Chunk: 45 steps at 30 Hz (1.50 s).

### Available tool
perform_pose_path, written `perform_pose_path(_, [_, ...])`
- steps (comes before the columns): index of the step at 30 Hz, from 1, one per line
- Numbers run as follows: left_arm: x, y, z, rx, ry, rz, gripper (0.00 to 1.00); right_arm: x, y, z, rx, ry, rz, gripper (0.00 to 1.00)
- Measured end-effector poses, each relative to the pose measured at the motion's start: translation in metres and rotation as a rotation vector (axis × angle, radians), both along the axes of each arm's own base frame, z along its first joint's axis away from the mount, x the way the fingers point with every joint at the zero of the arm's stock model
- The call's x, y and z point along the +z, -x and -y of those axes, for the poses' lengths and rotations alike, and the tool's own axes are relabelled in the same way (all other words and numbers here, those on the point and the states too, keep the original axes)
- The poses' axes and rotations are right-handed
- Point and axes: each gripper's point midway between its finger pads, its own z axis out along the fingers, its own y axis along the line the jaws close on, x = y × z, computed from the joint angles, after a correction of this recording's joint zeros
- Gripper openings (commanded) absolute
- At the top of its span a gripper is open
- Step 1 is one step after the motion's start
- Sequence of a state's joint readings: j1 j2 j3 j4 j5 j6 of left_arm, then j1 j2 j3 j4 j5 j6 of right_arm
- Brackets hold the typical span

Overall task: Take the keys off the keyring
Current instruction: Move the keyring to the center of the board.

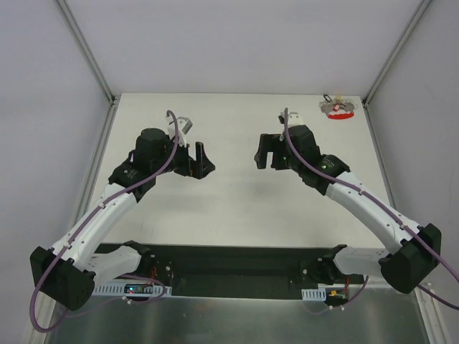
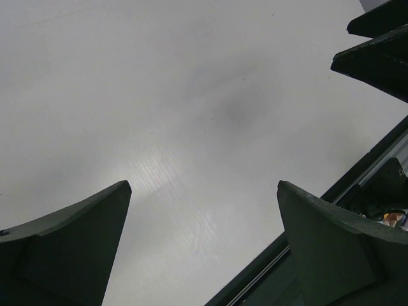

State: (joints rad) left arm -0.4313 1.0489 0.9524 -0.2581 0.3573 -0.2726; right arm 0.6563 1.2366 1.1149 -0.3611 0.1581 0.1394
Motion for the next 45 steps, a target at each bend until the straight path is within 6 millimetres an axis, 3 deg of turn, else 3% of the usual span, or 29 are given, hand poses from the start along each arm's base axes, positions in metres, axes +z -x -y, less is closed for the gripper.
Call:
perform_pose_path(7, [0.002, -0.001, 0.000, 0.002, 0.002, 0.012, 0.99, 0.000, -0.005, 0.007, -0.039, 0.026, 0.020, 0.96])
perform_pose_path(12, [0.003, -0.003, -0.003, 0.021, -0.004, 0.028, 0.99, 0.007, -0.034, 0.038, -0.171, 0.153, 0.104, 0.96])
perform_pose_path(15, [0.005, 0.000, -0.005, 0.022, -0.001, 0.039, 0.99, 0.010, -0.071, 0.072, -0.287, 0.200, 0.128, 0.97])
perform_pose_path(18, [0.010, 0.002, -0.007, 0.025, 0.003, 0.059, 0.99, 0.008, -0.121, 0.116, -0.436, 0.200, 0.125, 0.97])
perform_pose_path(21, [0.016, 0.002, -0.011, 0.043, 0.001, 0.084, 0.99, -0.007, -0.179, 0.164, -0.570, 0.185, 0.097, 0.89])
perform_pose_path(24, [0.019, 0.001, -0.014, 0.058, -0.004, 0.102, 0.99, -0.035, -0.228, 0.200, -0.654, 0.139, 0.047, 0.80])
perform_pose_path(28, [0.020, 0.001, -0.016, 0.063, -0.011, 0.111, 0.99, -0.080, -0.276, 0.215, -0.649, -0.008, -0.013, 0.72])
perform_pose_path(30, [0.018, 0.000, -0.016, 0.066, -0.015, 0.111, 0.99, -0.105, -0.290, 0.227, -0.660, -0.053, -0.052, 0.69])
perform_pose_path(33, [0.014, 0.000, -0.018, 0.074, -0.026, 0.107, 0.99, -0.126, -0.308, 0.243, -0.683, -0.063, -0.062, 0.70])
perform_pose_path(37, [0.013, -0.001, -0.019, 0.080, -0.031, 0.108, 0.99, -0.129, -0.340, 0.255, -0.705, -0.083, 0.002, 0.78])
perform_pose_path(45, [0.008, -0.003, -0.019, 0.080, -0.039, 0.095, 0.99, -0.129, -0.389, 0.269, -0.815, -0.232, 0.134, 0.76])
